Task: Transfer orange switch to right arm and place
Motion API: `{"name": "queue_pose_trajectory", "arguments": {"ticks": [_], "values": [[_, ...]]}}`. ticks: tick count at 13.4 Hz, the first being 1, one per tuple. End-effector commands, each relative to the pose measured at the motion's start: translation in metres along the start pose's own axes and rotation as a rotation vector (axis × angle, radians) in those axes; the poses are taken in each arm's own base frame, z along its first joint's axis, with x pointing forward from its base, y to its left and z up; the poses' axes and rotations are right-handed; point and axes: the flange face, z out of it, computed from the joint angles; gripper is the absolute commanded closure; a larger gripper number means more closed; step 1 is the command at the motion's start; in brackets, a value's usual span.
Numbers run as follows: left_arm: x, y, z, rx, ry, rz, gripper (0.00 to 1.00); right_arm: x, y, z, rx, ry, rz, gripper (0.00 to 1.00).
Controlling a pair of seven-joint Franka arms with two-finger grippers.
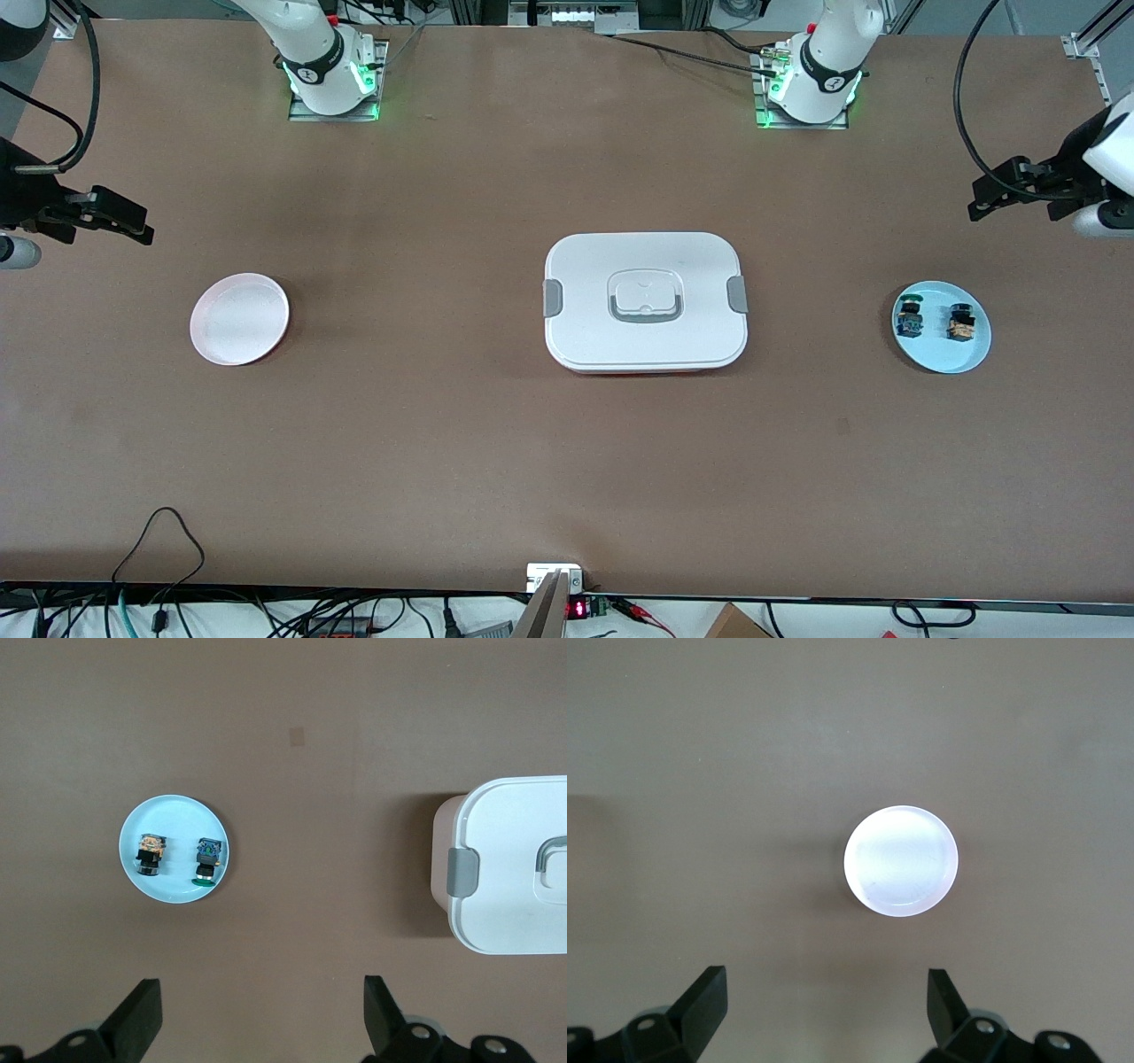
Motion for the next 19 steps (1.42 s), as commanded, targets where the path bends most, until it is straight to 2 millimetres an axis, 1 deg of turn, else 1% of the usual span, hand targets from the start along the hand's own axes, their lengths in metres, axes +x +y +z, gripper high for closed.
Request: {"name": "queue_pose_trajectory", "arguments": {"ticks": [1,4,5,7,8,9,10,11,12,14,15,16,17,19], "values": [[0.005,-0.005,-0.002,-0.02,-0.016,0.014,0.0,-0.006,-0.001,0.001,0.0,0.012,0.004,0.0],[0.007,-0.006,-0.002,-0.016,-0.015,0.014,0.0,-0.009,0.0,0.004,0.006,0.01,0.007,0.0],[0.011,-0.006,0.001,-0.016,-0.019,0.025,0.0,-0.009,0.0,0.004,0.006,0.012,0.007,0.0],[0.009,-0.009,0.002,-0.017,-0.031,0.063,0.0,-0.01,-0.001,0.005,0.005,0.004,0.006,0.0],[0.005,-0.011,0.004,-0.021,-0.057,0.15,0.0,-0.01,-0.001,0.005,0.005,-0.002,0.004,0.0],[0.003,-0.017,0.011,-0.022,-0.098,0.276,0.0,-0.011,0.0,0.006,0.005,-0.006,0.006,0.0],[0.003,-0.028,0.013,-0.004,-0.109,0.372,0.0,-0.011,0.0,0.006,0.005,-0.005,0.006,0.0],[0.004,-0.032,0.017,0.005,-0.121,0.456,0.0,-0.011,0.0,0.006,0.005,-0.006,0.006,0.0],[0.003,-0.035,0.028,0.006,-0.155,0.554,0.0,-0.011,0.0,0.006,0.005,-0.006,0.007,0.0],[0.006,-0.045,0.059,-0.016,-0.175,0.751,0.0,-0.01,0.0,0.007,0.005,-0.006,0.007,0.0],[0.008,-0.052,0.078,-0.03,-0.177,0.862,0.0,-0.01,0.0,0.007,0.005,-0.006,0.007,0.0],[0.009,-0.061,0.095,-0.032,-0.18,0.965,0.0,-0.011,0.0,0.006,0.005,-0.005,0.007,0.0],[0.009,-0.078,0.114,-0.04,-0.183,1.054,0.0,-0.01,0.0,0.007,0.005,-0.006,0.007,0.0],[0.011,-0.102,0.151,-0.07,-0.175,1.26,0.0,-0.01,0.0,0.006,0.007,-0.005,0.007,0.0]]}}
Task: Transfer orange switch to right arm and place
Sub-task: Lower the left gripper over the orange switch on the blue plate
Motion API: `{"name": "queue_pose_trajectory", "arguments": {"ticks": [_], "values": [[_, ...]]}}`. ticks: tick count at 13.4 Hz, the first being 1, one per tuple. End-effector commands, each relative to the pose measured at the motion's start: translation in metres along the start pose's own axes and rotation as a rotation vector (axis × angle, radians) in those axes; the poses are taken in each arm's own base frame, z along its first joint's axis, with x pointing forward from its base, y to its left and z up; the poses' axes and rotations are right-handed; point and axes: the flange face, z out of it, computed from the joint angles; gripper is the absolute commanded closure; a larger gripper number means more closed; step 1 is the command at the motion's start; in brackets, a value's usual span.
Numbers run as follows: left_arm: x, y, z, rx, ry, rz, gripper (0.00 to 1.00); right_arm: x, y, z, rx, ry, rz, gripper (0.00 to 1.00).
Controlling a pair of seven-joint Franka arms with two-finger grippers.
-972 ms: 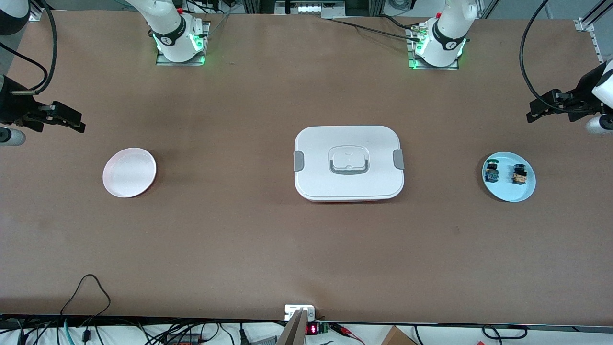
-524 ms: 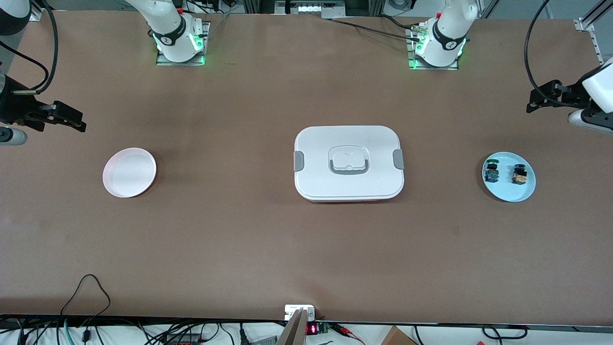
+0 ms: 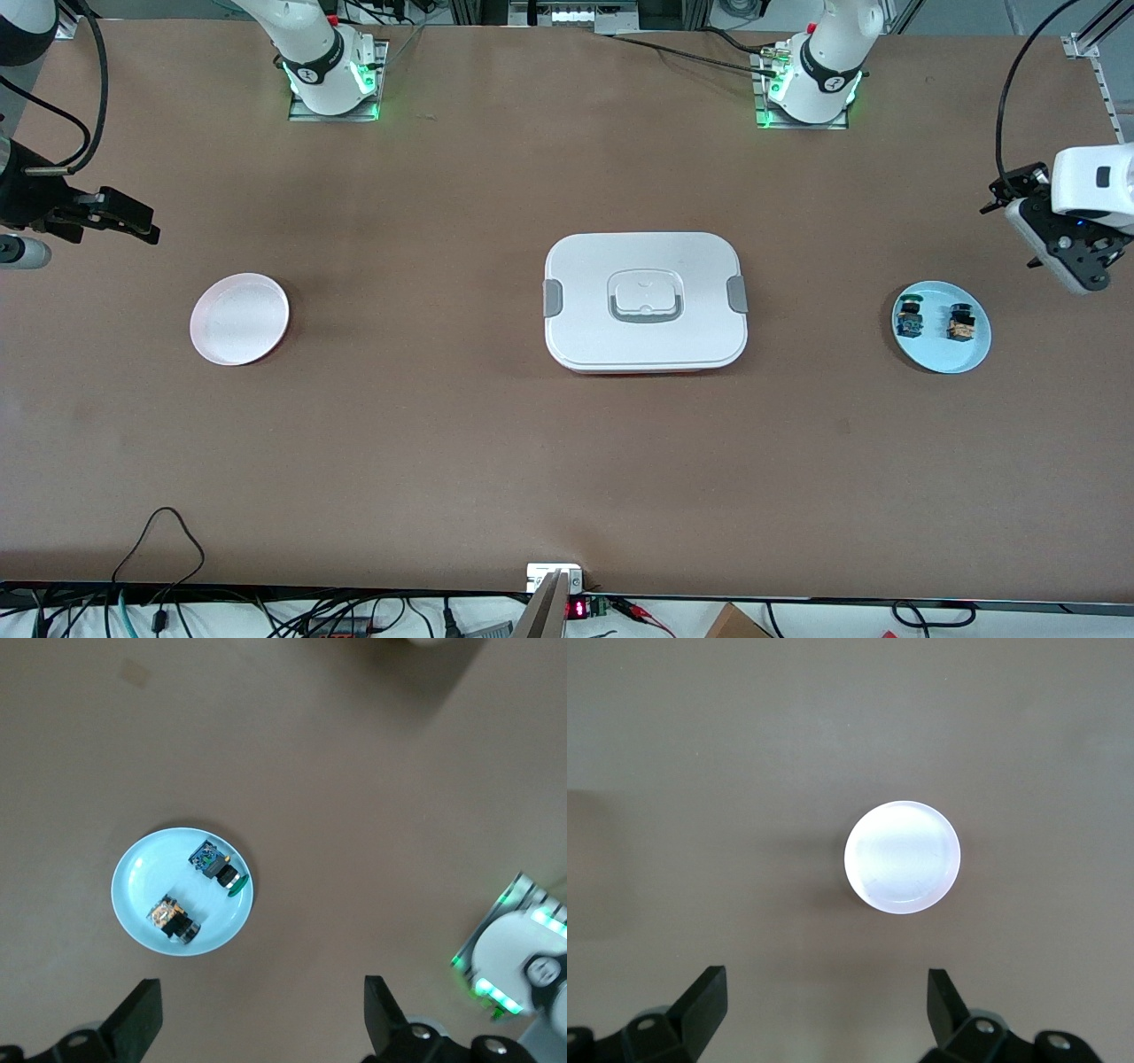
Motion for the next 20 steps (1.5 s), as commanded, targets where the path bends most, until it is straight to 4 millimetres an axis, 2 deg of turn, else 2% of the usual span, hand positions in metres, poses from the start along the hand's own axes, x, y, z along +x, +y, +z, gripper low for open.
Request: {"name": "queue_pose_trajectory", "arguments": {"ticks": [1,2,5,9,13,16,17,20], "values": [[-0.03,-0.02,0.046,0.016,0.005,0.263,0.0,-0.007,0.0,-0.004,0.006,0.004,0.008,0.0],[-0.044,-0.033,0.06,0.036,0.015,0.321,0.0,-0.007,0.0,-0.003,0.006,0.004,0.008,0.0],[-0.064,-0.068,0.106,0.082,0.028,0.517,0.0,-0.006,0.0,-0.003,0.007,0.008,0.008,0.0],[-0.076,-0.109,0.168,0.13,0.039,0.697,0.0,-0.005,-0.001,-0.003,0.01,0.014,0.008,0.0],[-0.076,-0.125,0.202,0.164,0.035,0.799,0.0,-0.004,0.001,-0.002,0.011,0.012,0.011,0.0],[-0.106,-0.139,0.246,0.168,0.084,0.718,0.0,-0.005,0.001,-0.001,0.011,0.006,0.011,0.0],[-0.107,-0.141,0.256,0.173,0.088,0.713,0.0,-0.004,0.001,0.0,0.011,0.006,0.011,0.0],[-0.108,-0.139,0.269,0.174,0.098,0.701,0.0,-0.005,0.001,0.0,0.013,-0.002,0.011,0.0]]}}
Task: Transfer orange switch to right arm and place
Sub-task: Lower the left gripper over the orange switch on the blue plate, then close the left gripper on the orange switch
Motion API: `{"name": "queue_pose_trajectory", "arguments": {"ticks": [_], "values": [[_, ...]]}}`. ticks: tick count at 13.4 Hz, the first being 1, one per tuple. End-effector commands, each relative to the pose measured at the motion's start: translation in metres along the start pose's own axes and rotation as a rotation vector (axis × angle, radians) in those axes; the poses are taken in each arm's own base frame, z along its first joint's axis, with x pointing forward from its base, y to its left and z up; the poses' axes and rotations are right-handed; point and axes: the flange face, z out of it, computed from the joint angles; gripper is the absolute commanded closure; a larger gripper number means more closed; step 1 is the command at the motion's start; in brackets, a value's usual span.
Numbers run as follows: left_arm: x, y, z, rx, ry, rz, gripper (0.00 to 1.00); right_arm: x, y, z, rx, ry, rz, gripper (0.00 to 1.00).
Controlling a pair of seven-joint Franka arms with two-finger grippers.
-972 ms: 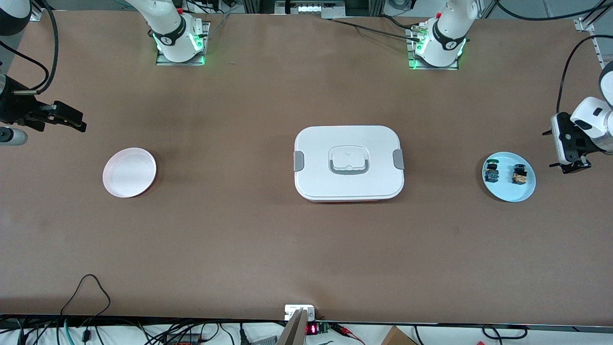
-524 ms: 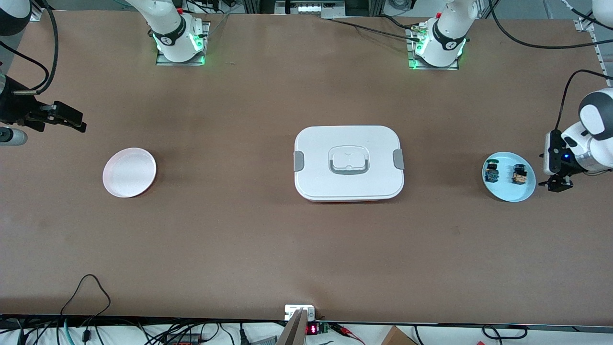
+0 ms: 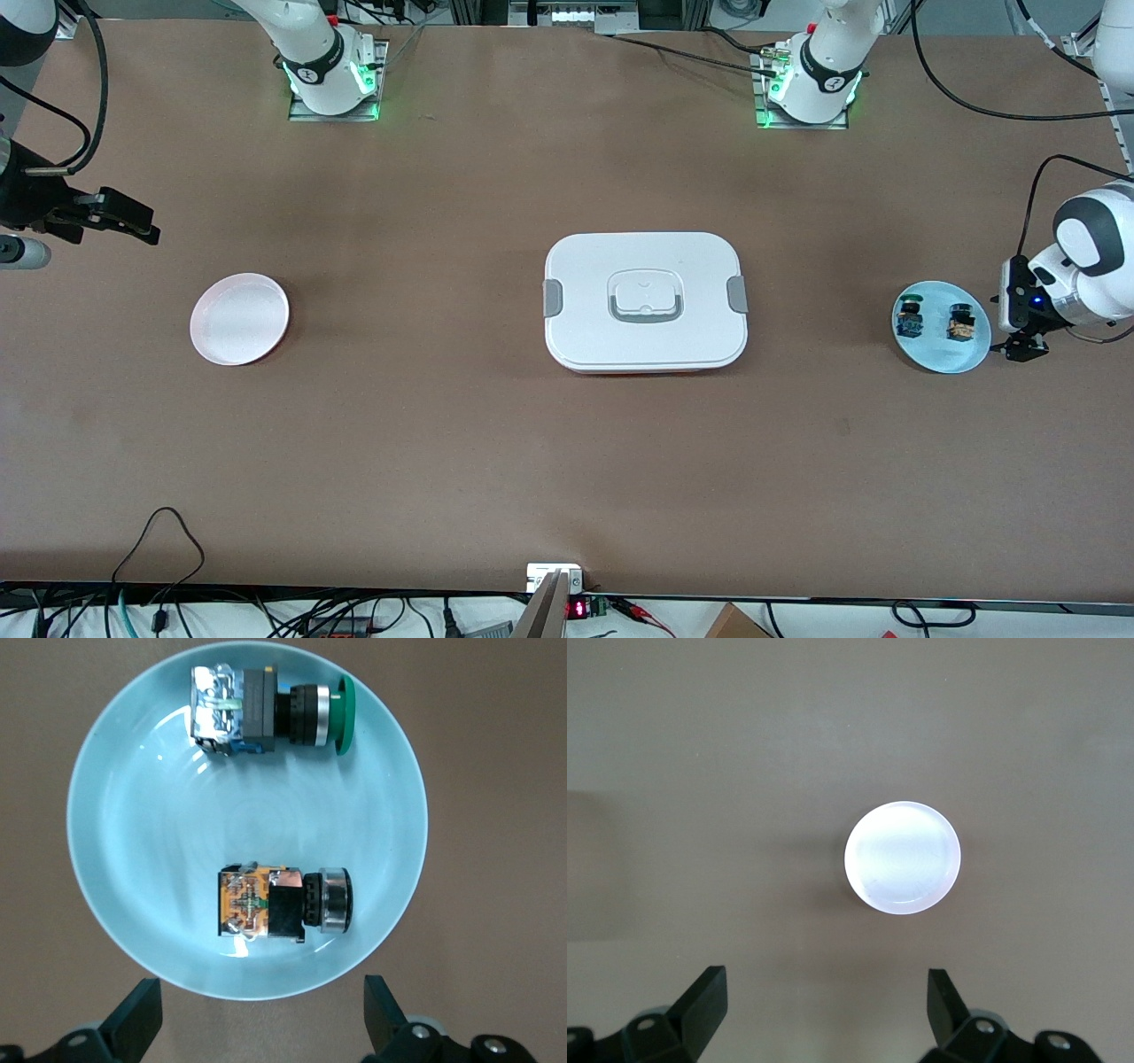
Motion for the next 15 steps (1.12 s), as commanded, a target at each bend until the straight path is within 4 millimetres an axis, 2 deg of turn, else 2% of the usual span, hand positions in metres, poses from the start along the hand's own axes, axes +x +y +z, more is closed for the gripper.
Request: {"name": "queue_pose_trajectory", "arguments": {"ticks": [1,6,11,13,15], "values": [[0.005,-0.001,0.004,0.027,0.03,0.0,0.0,-0.006,0.001,-0.001,0.012,-0.001,0.01,0.0],[0.015,0.017,0.029,0.029,0.078,-0.063,0.0,-0.005,0.007,-0.001,0.013,0.004,0.021,0.0],[0.016,0.017,0.032,0.042,0.068,-0.056,0.0,-0.005,0.01,-0.001,0.013,0.005,0.027,0.0],[0.027,0.01,0.031,0.049,0.076,-0.035,0.05,-0.006,0.016,-0.001,0.014,0.001,0.036,0.0],[0.027,0.009,0.031,0.052,0.074,-0.032,0.08,-0.005,0.017,-0.001,0.014,0.001,0.037,0.0]]}}
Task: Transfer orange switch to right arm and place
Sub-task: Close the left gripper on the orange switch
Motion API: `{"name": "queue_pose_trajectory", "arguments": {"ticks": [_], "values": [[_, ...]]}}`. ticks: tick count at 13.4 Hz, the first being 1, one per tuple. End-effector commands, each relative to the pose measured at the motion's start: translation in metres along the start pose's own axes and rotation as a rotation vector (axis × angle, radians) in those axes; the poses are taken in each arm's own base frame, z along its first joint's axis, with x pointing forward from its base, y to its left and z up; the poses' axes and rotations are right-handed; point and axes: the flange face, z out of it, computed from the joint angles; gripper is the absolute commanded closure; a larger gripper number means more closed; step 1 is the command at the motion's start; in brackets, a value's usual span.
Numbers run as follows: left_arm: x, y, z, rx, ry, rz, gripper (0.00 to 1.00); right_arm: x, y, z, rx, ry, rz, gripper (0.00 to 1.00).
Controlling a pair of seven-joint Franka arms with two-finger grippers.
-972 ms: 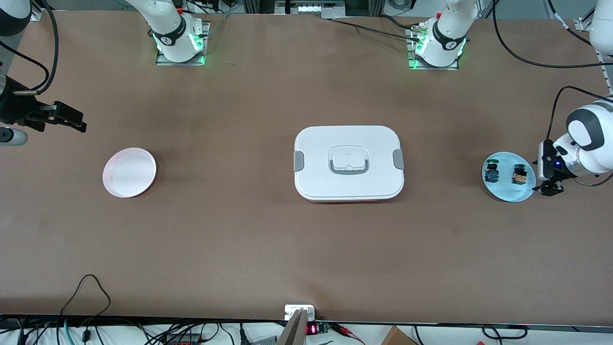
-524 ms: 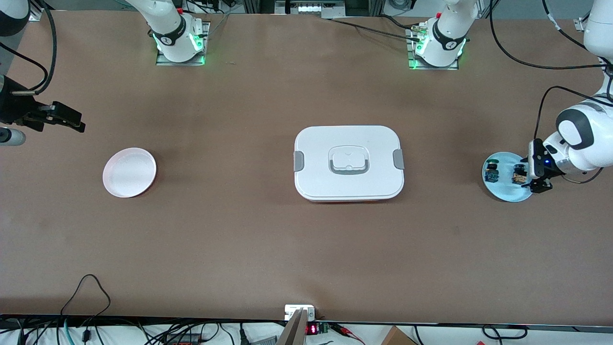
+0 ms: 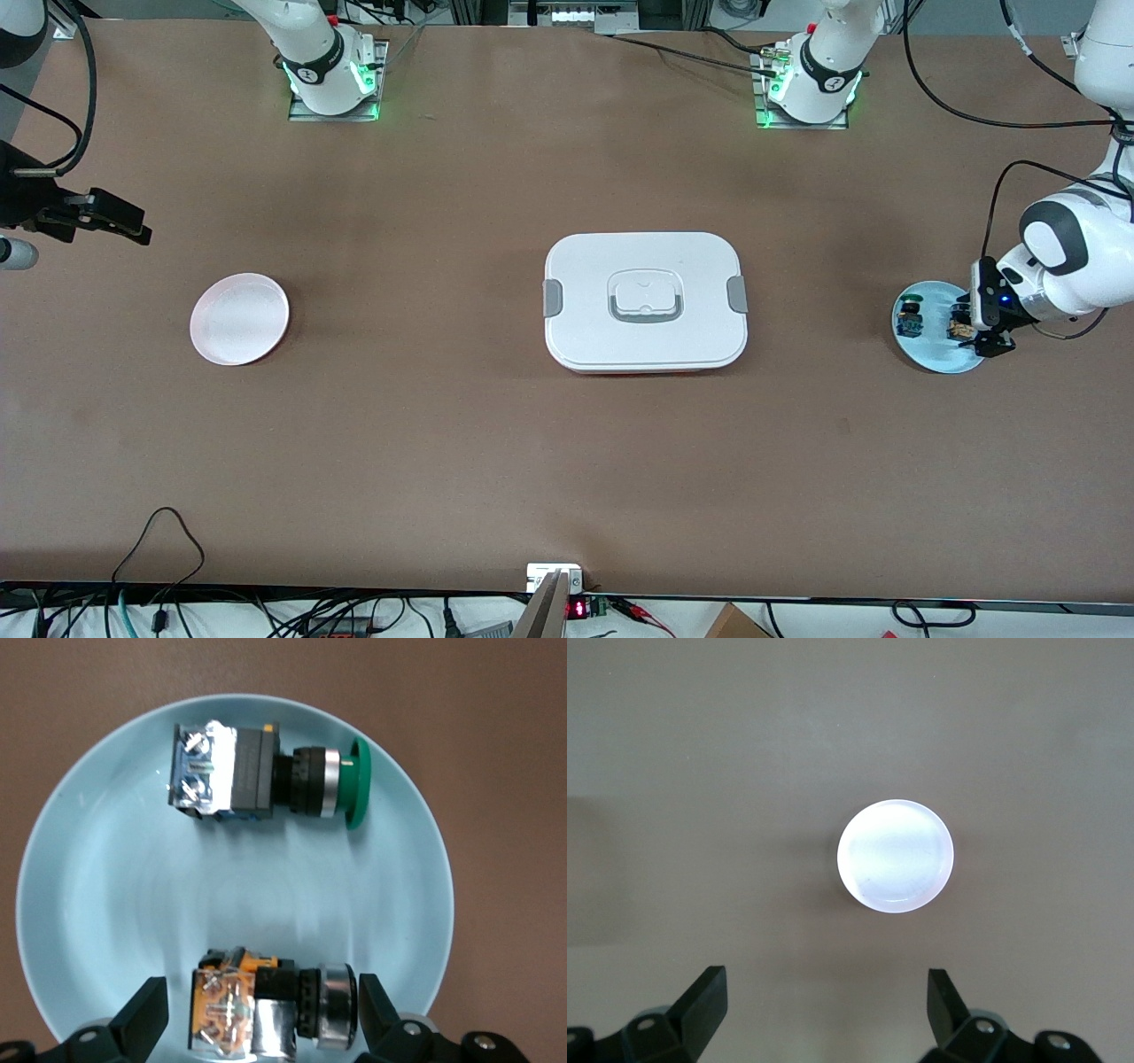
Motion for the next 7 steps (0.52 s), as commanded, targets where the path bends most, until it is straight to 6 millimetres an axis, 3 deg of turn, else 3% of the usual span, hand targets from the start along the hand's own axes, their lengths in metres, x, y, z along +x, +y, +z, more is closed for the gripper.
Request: {"name": "queue_pose_trajectory", "arguments": {"ticks": [1,5,6,7], "values": [[0.001,0.0013,-0.0025,0.02,0.009,0.009,0.11,-0.0054,0.0021,-0.0013,0.013,0.001,0.011,0.0],[-0.0024,0.0025,-0.0034,0.024,0.007,0.003,0.13,-0.008,0.001,0.0008,0.015,-0.023,0.009,0.0],[-0.0032,0.003,-0.0035,0.024,0.007,0.001,0.23,-0.009,-0.0016,0.0021,0.014,-0.037,0.004,0.0],[-0.0017,0.002,-0.0034,0.023,0.006,0.007,0.59,-0.0095,-0.0034,0.0017,0.014,-0.04,0.0,0.0]]}}
